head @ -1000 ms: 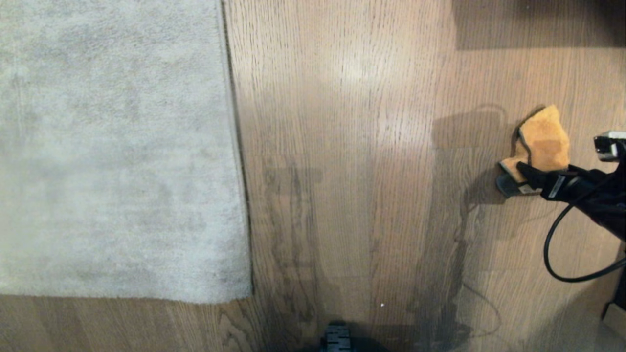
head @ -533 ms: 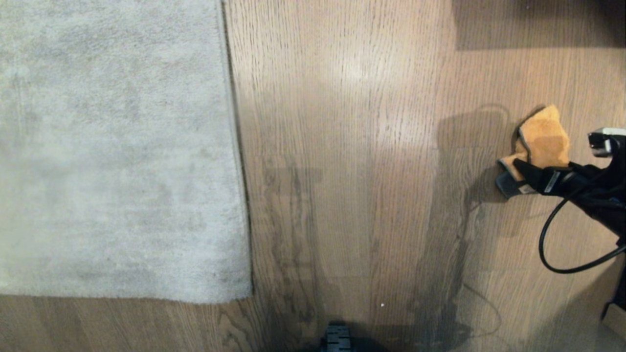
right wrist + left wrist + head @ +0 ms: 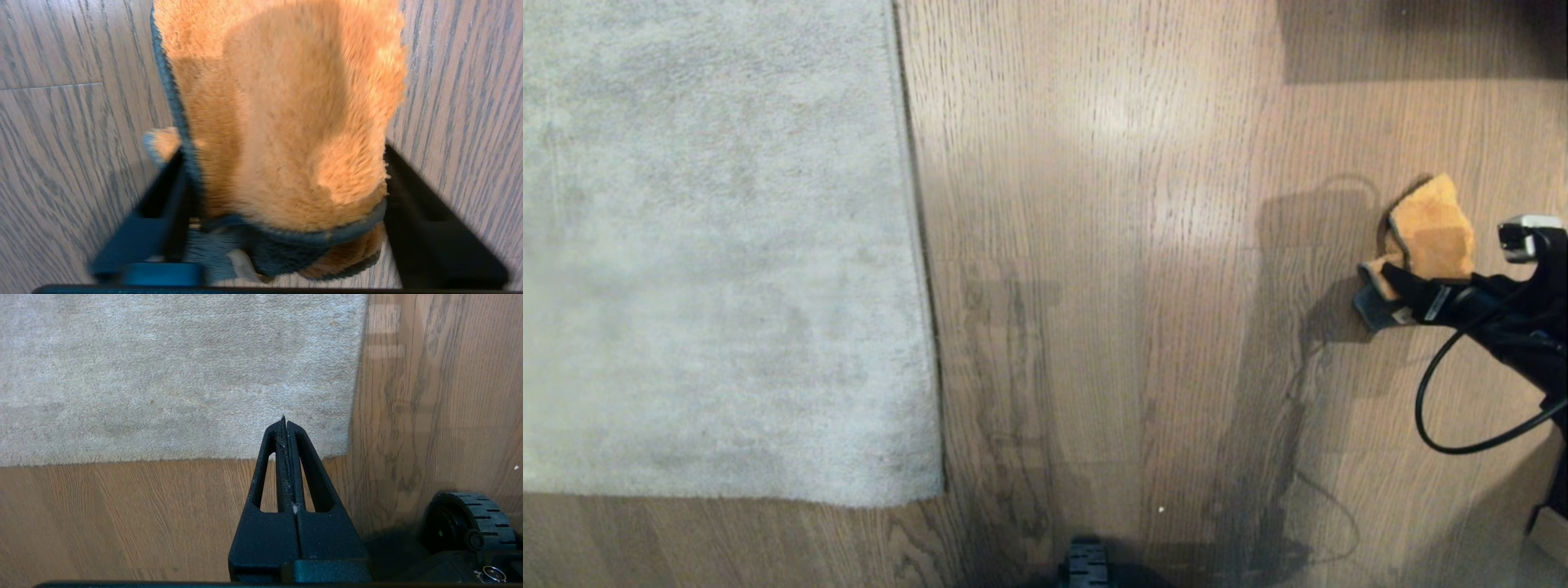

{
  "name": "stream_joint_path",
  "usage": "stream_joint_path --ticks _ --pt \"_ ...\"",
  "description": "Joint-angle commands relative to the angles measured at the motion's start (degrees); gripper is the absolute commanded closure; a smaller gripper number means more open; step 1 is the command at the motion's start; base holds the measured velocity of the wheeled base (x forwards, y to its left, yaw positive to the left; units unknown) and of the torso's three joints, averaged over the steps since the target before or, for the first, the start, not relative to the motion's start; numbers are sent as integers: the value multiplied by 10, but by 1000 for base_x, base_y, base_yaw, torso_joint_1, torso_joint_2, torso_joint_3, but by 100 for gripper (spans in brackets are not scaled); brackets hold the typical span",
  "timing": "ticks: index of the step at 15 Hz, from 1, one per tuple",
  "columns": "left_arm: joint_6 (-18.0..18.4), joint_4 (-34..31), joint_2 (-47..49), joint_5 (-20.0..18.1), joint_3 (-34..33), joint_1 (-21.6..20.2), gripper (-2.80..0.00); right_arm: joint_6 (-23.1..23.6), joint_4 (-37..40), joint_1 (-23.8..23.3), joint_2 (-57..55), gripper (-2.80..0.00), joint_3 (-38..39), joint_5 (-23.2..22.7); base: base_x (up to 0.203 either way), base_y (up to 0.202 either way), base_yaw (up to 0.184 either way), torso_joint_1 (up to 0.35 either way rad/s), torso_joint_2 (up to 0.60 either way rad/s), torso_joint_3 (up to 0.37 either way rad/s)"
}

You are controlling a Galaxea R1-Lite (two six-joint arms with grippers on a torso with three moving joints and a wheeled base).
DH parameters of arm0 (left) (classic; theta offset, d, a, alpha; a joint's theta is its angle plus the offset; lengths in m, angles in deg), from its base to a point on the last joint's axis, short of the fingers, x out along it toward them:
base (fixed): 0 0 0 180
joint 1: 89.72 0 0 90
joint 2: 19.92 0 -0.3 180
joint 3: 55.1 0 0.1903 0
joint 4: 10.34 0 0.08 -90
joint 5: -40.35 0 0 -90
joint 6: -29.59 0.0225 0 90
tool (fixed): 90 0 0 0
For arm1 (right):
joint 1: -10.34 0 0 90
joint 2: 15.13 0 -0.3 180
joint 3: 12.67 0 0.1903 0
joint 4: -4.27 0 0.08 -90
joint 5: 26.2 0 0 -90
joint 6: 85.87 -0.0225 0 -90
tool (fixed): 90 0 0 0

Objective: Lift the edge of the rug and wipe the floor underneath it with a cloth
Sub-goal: Pick up the rag

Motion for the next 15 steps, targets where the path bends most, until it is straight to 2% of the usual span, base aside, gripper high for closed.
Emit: stream_joint_path --ticks 1,15 --pt "0 0 0 0 0 0 0 0 -4 0 -3 0 0 -1 0 0 0 0 0 0" --pt "0 0 0 0 0 0 0 0 4 0 40 0 7 -5 0 0 0 0 0 0"
